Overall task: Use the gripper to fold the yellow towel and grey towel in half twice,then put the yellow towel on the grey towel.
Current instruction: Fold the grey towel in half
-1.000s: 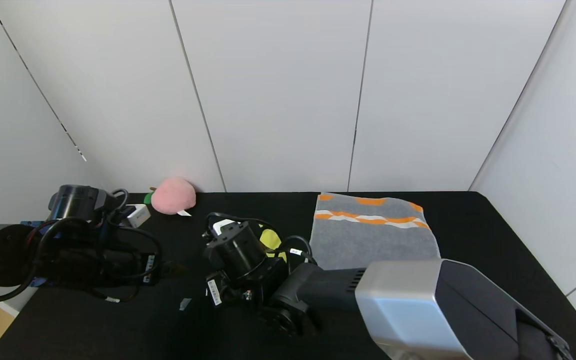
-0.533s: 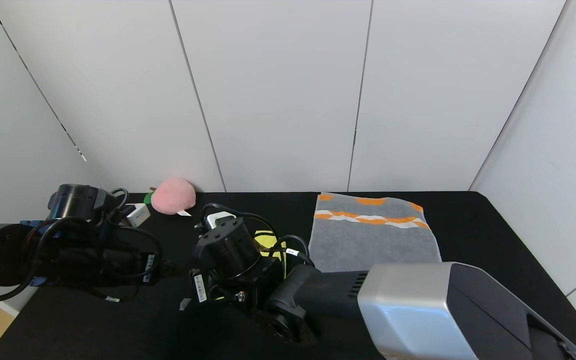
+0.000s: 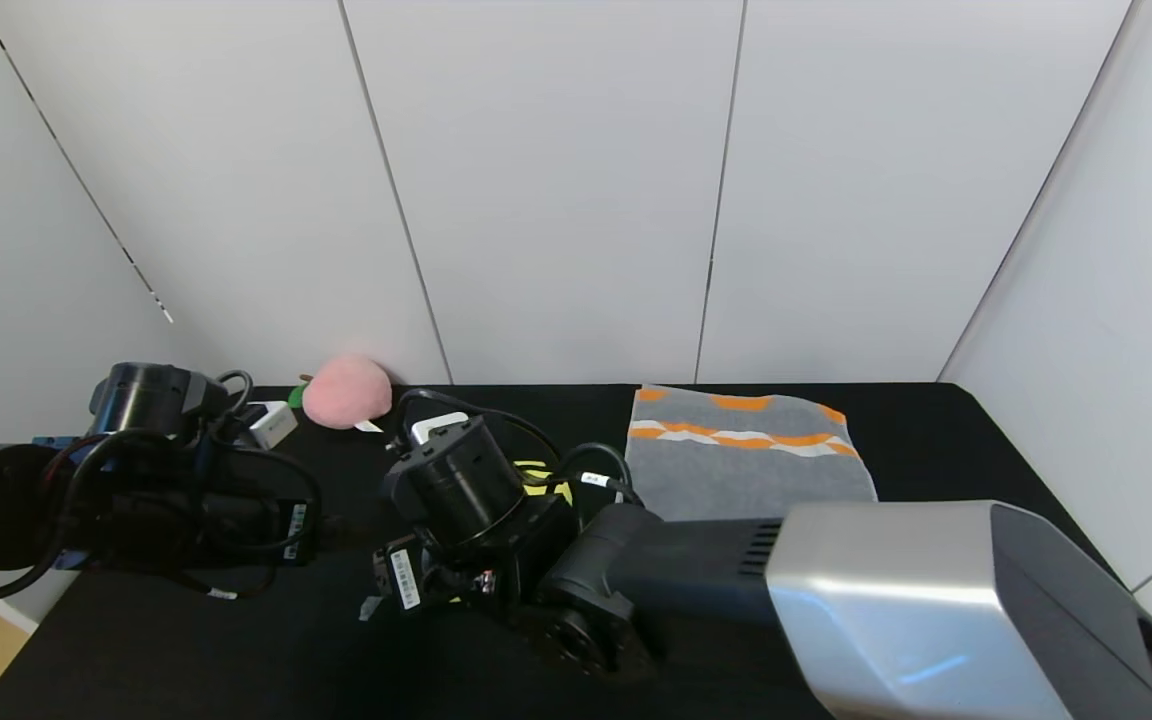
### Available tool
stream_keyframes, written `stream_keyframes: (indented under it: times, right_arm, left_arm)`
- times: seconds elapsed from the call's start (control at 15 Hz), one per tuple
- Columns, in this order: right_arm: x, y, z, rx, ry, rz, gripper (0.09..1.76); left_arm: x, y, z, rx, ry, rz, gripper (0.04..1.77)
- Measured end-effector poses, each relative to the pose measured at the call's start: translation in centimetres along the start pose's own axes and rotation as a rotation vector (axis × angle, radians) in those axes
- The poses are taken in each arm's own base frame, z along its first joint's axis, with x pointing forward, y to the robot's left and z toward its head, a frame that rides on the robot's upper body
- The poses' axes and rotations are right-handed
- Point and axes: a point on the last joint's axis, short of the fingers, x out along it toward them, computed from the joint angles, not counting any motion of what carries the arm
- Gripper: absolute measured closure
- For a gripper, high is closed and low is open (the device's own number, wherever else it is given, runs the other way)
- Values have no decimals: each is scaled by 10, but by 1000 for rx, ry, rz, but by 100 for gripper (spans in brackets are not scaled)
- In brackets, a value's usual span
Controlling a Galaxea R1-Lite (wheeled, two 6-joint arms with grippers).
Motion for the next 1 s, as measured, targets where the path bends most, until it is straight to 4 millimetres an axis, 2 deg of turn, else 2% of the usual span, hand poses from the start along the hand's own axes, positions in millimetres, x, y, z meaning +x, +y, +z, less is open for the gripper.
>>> stream_keyframes:
  times: [0.27,0.47,0.67,1.0]
  right_arm:
    - [-10,-18,5,-21,39,-49,24]
    - [-23,-39,6,-34,72,-92,21]
    - [-44,-71,5,-41,119,-157,19]
    - [-98,-136,5,-16,178,-281,16]
  left_arm:
    - [-5,-4,2,10,-17,-7,9]
    - [-10,-18,4,46,-28,-37,9]
    - [-16,-45,5,118,-31,-98,9]
    - [-23,-100,8,262,-61,-222,9]
